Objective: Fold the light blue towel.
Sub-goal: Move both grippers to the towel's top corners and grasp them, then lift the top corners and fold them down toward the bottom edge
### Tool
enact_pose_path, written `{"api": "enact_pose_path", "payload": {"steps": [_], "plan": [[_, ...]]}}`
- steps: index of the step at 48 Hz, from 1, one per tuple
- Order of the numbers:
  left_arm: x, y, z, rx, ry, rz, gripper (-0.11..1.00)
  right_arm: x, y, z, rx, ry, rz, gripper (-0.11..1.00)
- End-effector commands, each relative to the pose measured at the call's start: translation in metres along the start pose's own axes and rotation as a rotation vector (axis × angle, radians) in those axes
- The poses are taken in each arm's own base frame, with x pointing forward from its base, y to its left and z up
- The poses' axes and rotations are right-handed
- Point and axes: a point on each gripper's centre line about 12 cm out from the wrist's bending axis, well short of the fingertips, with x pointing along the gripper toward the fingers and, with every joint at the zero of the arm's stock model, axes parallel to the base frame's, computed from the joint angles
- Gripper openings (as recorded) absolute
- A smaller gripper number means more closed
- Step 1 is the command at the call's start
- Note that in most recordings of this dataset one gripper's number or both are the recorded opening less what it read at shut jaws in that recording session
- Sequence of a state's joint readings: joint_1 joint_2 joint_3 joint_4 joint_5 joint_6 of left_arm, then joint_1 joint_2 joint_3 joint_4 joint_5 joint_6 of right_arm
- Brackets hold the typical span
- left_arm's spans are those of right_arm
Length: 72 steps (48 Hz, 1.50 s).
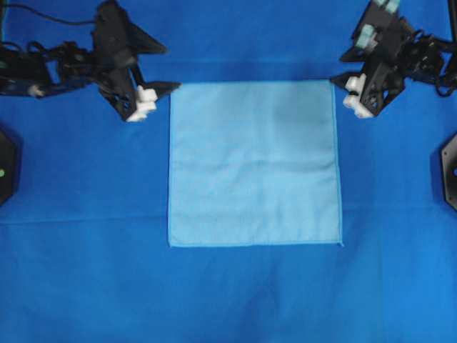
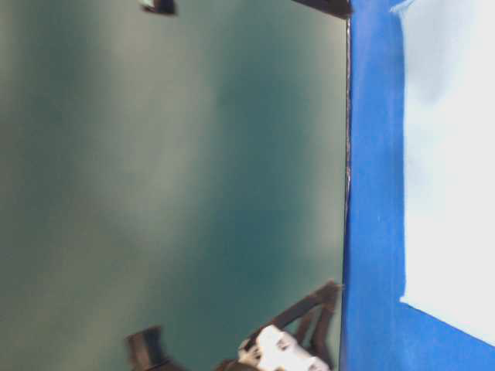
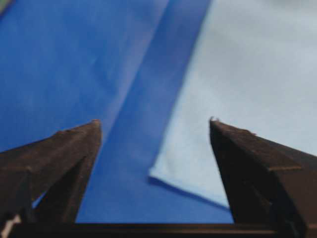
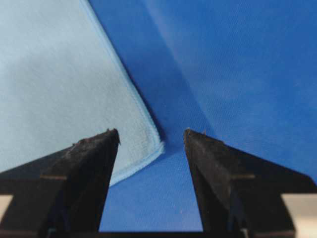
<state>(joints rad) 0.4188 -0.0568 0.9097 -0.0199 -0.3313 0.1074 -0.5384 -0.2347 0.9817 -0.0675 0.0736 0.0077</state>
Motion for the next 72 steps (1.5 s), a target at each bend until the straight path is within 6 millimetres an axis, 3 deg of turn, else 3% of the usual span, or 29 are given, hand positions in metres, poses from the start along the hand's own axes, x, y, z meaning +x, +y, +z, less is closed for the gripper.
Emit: {"api": "enact_pose_path", "payload": {"steps": [1,14,24,28,33,38,43,54,64,72], "plan": [[0.011,0.006,0.002,-0.004,0.000,0.014,0.83,0.014,-0.001,0.006,-0.007,-0.003,0.000,0.60],[0.043,0.011,-0.024,0.014,0.078,0.022,0.83,0.044,-0.013,-0.007,-0.011,0.077,-0.019,0.60],[0.052,0.010,-0.037,0.014,0.131,0.017,0.81,0.049,-0.012,-0.013,-0.014,0.102,-0.016,0.58],[0.052,0.009,-0.039,0.015,0.155,0.011,0.76,0.049,-0.012,-0.015,-0.018,0.108,-0.016,0.52],[0.053,0.004,-0.042,0.048,0.202,-0.007,0.57,0.049,-0.011,-0.015,-0.022,0.111,-0.013,0.29],[0.053,-0.003,-0.043,0.122,0.235,-0.034,0.24,0.049,-0.007,-0.014,-0.034,0.108,-0.005,0.01],[0.056,-0.004,-0.042,0.122,0.253,-0.040,0.01,0.049,-0.005,-0.014,-0.036,0.110,-0.002,0.01],[0.053,-0.003,-0.031,0.126,0.258,-0.042,0.01,0.043,-0.006,-0.011,-0.027,0.105,-0.006,0.00],[0.038,-0.001,-0.006,0.129,0.218,-0.037,0.01,0.020,-0.007,0.006,-0.021,0.047,-0.016,0.00],[0.032,0.000,0.001,0.128,0.197,-0.033,0.01,0.009,-0.008,0.010,-0.016,0.017,-0.019,0.00]]}}
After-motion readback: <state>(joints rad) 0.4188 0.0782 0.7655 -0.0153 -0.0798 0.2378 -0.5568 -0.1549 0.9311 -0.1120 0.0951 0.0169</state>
